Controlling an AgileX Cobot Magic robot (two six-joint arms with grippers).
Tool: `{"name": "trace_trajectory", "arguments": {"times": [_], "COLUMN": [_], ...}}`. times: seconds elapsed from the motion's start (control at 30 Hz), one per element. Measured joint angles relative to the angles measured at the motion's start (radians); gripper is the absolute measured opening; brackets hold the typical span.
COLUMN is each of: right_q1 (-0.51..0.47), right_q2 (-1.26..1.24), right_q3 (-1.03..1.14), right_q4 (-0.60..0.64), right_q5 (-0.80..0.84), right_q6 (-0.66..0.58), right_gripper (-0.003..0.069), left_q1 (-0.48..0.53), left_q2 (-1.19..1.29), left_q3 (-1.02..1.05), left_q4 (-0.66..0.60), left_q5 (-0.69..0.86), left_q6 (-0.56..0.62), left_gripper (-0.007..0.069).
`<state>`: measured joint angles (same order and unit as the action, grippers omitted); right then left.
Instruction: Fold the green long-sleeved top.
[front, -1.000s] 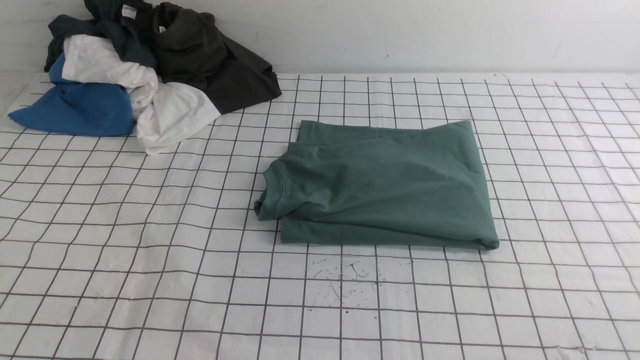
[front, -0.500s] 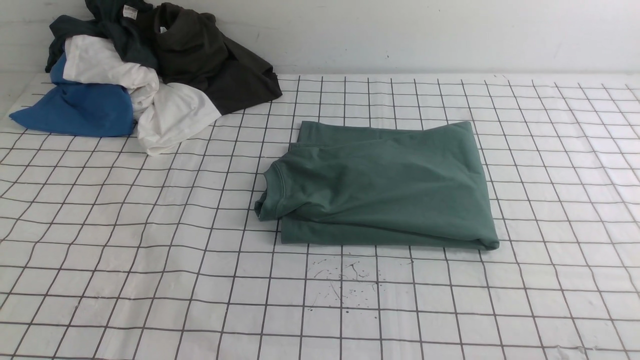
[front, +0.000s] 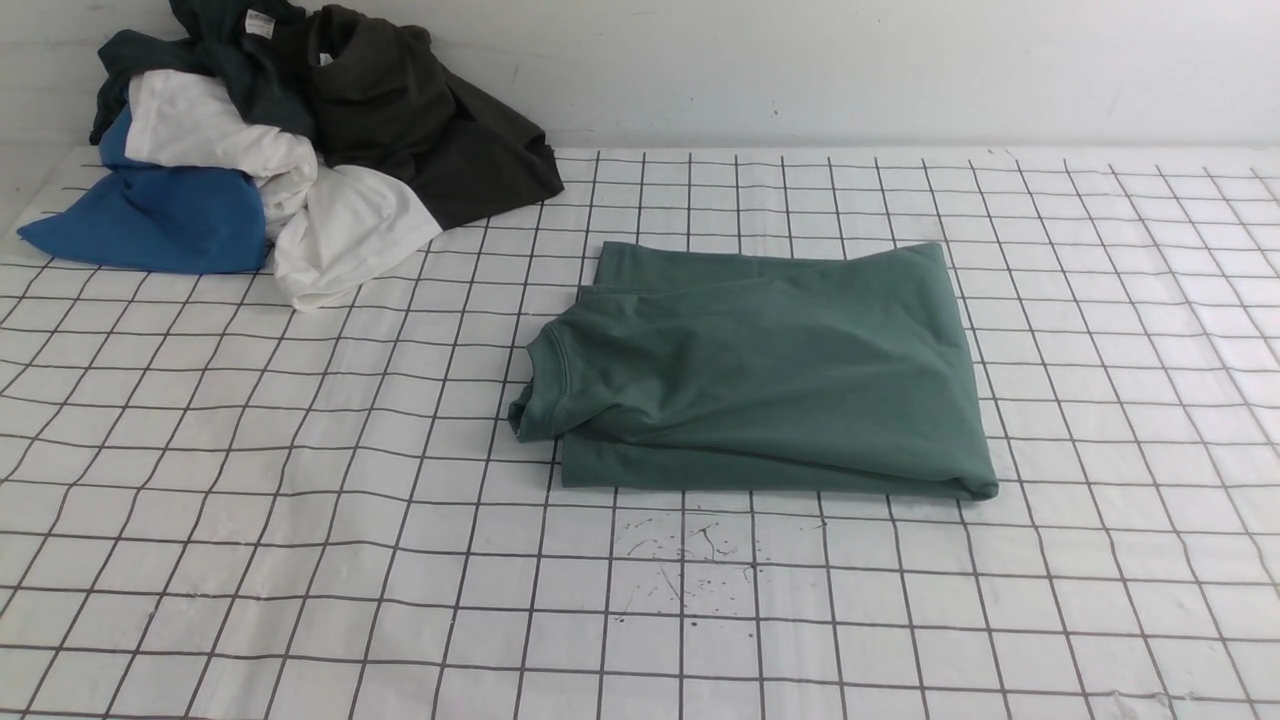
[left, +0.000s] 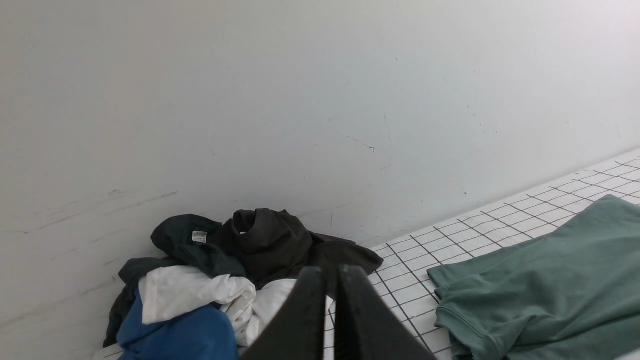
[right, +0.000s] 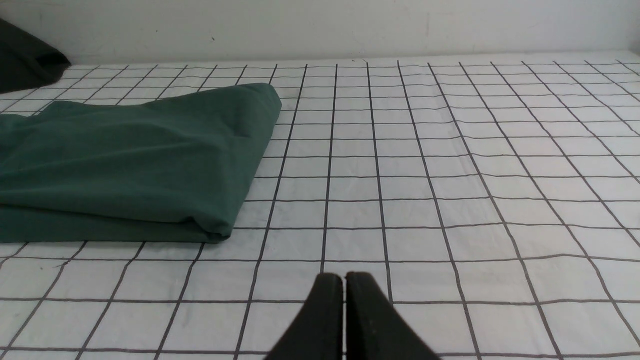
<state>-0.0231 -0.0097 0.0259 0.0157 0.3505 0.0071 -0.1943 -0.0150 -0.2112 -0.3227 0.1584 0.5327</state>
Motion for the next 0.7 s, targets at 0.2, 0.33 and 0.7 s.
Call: {"name": "trace_trajectory", "arguments": {"times": [0.2, 0.33, 0.7], "right_q1": [0.0, 0.0, 0.0], "right_q2": [0.0, 0.0, 0.0], "right_q3": [0.0, 0.0, 0.0], "right_q4": [0.0, 0.0, 0.0], "right_q5": [0.0, 0.0, 0.0], "right_q6": [0.0, 0.0, -0.001], "right_gripper": [0.0003, 0.0003, 0.0003], "left_q1": [0.0, 0.0, 0.0], "left_q2": [0.0, 0.0, 0.0], "left_q3": [0.0, 0.0, 0.058], "left_q4": [0.0, 0.0, 0.018], "left_q5": [0.0, 0.0, -0.016], "left_q6": [0.0, 0.0, -0.001], "left_gripper": [0.0015, 0.0015, 0.0015]}}
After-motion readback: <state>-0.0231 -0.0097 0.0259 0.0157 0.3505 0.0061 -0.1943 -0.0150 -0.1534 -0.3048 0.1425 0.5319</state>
